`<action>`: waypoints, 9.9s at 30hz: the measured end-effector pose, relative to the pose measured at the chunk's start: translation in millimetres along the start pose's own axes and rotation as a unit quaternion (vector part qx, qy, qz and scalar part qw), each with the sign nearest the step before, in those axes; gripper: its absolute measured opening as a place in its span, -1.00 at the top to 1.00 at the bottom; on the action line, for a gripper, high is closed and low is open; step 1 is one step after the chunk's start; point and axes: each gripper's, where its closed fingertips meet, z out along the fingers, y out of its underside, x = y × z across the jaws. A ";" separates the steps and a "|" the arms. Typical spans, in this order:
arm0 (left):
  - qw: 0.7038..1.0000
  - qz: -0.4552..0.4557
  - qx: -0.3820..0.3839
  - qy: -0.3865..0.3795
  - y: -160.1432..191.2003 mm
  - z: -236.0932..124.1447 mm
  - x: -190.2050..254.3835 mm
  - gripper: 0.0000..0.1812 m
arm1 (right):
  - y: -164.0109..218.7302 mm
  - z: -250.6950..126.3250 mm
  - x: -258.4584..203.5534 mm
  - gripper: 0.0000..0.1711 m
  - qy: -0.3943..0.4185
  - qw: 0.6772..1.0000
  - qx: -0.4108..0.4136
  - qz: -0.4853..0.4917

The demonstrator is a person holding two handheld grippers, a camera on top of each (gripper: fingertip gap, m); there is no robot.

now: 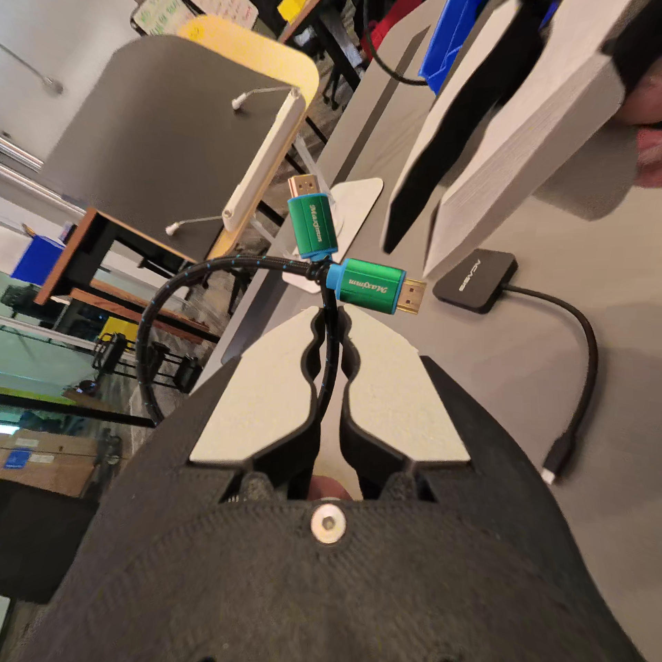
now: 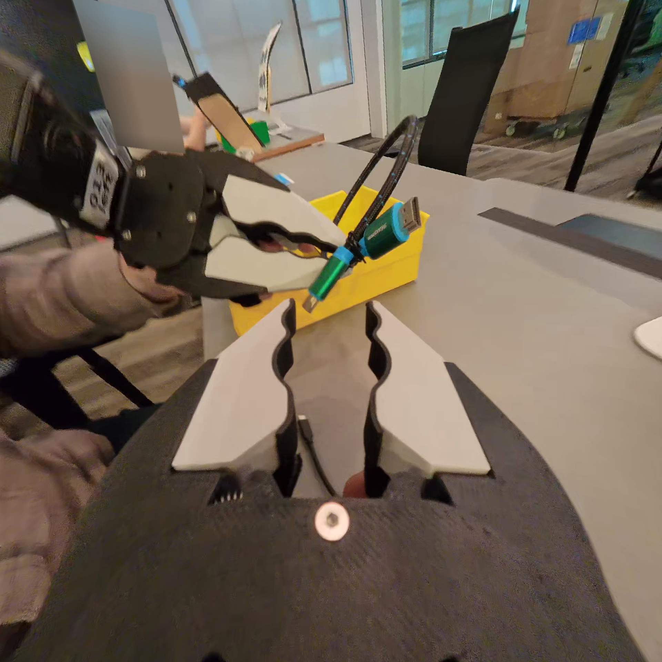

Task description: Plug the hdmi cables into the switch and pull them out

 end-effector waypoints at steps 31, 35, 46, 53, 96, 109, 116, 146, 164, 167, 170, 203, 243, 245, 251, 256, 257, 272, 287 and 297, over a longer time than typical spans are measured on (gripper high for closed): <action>0.997 0.045 0.064 -0.002 -0.9 0.2 10.8 0.67 | 32.7 -9.9 31.1 0.90 0.052 0.994 -0.050 -0.084; 0.994 0.088 0.056 0.013 -2.3 -5.3 7.9 0.55 | 41.4 -7.2 29.1 0.90 0.059 0.985 -0.077 -0.140; 0.974 0.161 -0.055 0.152 35.0 -0.4 45.3 0.64 | 51.0 -7.6 5.1 0.90 0.015 0.955 -0.106 -0.277; 0.973 0.165 -0.066 0.148 39.7 7.4 55.3 0.97 | 58.9 -6.3 6.5 0.90 0.027 0.938 -0.126 -0.323; 0.985 0.058 -0.070 0.146 24.0 21.2 66.1 0.98 | 42.6 -10.3 18.0 0.84 0.082 0.940 -0.102 -0.314; 0.977 -0.056 -0.061 0.194 18.7 24.6 66.8 0.97 | 27.3 -12.3 10.8 0.94 0.092 0.923 -0.076 -0.365; 0.977 -0.077 -0.051 0.195 14.6 24.9 63.6 0.97 | 23.0 -14.2 11.7 0.95 0.095 0.924 -0.070 -0.364; 0.961 -0.162 -0.036 0.220 7.1 21.0 55.5 0.97 | 18.3 -18.1 8.5 1.00 0.097 0.905 -0.066 -0.408; 0.931 -0.260 0.023 0.253 -12.1 12.4 48.4 0.98 | 15.6 -18.5 20.1 1.00 0.110 0.932 -0.061 -0.340; 0.934 -0.257 0.031 0.247 -14.5 11.8 45.5 0.99 | 26.6 -15.5 22.1 1.00 0.107 0.932 -0.083 -0.337; 0.932 -0.265 0.031 0.244 -12.9 9.8 40.0 0.99 | 21.4 -15.4 18.3 1.00 0.106 0.932 -0.072 -0.340; 0.894 -0.282 0.107 0.331 -31.9 -16.7 46.9 0.68 | 16.3 -25.9 18.3 0.96 -0.023 0.999 0.002 -0.049; 0.998 -0.039 0.051 -0.012 -25.6 17.2 19.4 0.94 | -11.2 -35.5 39.5 0.98 0.004 0.988 0.067 0.136; 0.998 -0.042 0.049 -0.010 -25.0 18.8 19.8 0.94 | -11.1 -35.2 37.6 1.00 0.004 0.990 0.065 0.123; 0.995 -0.080 0.054 -0.012 -29.2 18.8 17.1 0.94 | -12.0 -32.2 32.9 1.00 0.017 0.996 0.054 0.075; 0.989 -0.131 0.061 0.001 -36.5 20.4 17.4 0.94 | -12.0 -28.8 30.2 1.00 0.044 0.998 0.040 0.001; 0.987 -0.145 0.062 0.007 -37.9 20.7 17.2 0.95 | -11.5 -27.6 29.7 1.00 0.055 0.998 0.033 -0.024; 0.976 -0.205 0.056 0.047 -45.2 24.0 22.3 0.95 | -15.4 -33.2 35.1 0.95 0.157 0.939 -0.016 -0.305; 0.982 -0.173 0.024 0.066 -42.9 26.1 33.9 0.95 | -7.5 -29.6 44.1 0.91 0.238 0.783 -0.100 -0.565; 0.984 -0.165 0.021 0.067 -42.7 26.0 37.8 0.95 | -5.0 -28.8 44.6 1.00 0.227 0.804 -0.109 -0.539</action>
